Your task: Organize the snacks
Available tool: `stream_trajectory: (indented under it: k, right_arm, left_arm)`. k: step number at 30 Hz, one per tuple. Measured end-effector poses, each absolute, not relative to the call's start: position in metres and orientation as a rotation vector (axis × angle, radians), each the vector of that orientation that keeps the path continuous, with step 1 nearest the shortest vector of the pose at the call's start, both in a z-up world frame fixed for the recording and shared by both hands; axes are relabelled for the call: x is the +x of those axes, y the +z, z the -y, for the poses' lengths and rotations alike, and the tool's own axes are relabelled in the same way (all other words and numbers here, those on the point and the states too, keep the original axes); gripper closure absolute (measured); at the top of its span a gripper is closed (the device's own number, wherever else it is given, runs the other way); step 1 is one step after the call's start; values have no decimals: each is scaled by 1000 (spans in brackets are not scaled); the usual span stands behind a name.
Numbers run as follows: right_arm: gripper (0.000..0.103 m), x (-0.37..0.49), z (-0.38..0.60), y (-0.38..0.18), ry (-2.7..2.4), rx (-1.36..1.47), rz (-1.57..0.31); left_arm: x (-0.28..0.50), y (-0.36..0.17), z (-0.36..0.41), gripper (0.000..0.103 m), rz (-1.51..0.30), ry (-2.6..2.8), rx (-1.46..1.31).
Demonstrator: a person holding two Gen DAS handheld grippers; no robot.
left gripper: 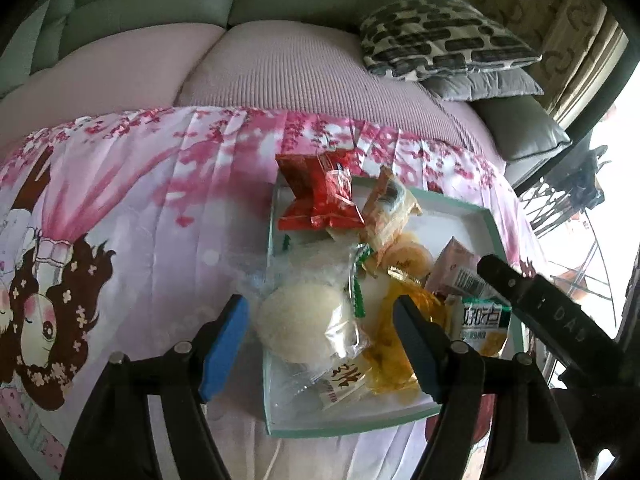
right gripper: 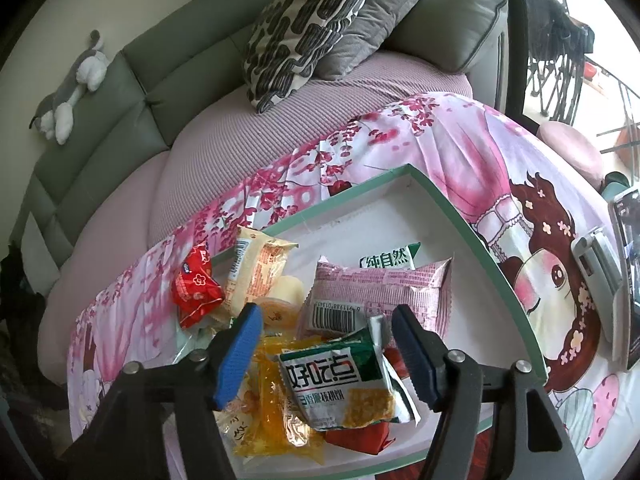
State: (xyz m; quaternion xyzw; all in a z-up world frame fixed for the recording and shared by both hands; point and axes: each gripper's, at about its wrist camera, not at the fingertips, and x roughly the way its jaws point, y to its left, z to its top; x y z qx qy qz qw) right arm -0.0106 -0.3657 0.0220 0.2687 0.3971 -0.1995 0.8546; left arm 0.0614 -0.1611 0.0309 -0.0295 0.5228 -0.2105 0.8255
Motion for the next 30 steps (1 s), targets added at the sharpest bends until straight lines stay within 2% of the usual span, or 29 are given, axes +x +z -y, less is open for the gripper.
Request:
stream_trajectory:
  k: [7,9,11,13,16,19,24,30]
  right_arm:
    - [28,-9,363,24,-410,546,-836]
    - [24,-8,362,23,-405,538,-843]
    - [15,-6,361,22,-396,532,-847]
    - [15,-5,358,23,-388,517,-849]
    - [12,-3,353,23,-385,488,-855]
    - [0,-1,350,23,-376,470,-857]
    - [0,1,344,24,-367,437,-857]
    - [0,5,334,23,-361,382,-865]
  left_arm:
    - [66,42,148,27,-1069,-408,-95]
    - [69,41,143,27,-1066,-384,-102]
    - [72,38,138,26,-1066,-355,-96]
    - [74,35,134,11,-1058,-318,-84]
    - [77,33,125,9,-1034,-271,-77]
    - [80,28,117,8,-1027,-228,-63]
    - [83,23,100,7,-1015,-166,-59]
    - [84,23,87,0,-968,-96,-15]
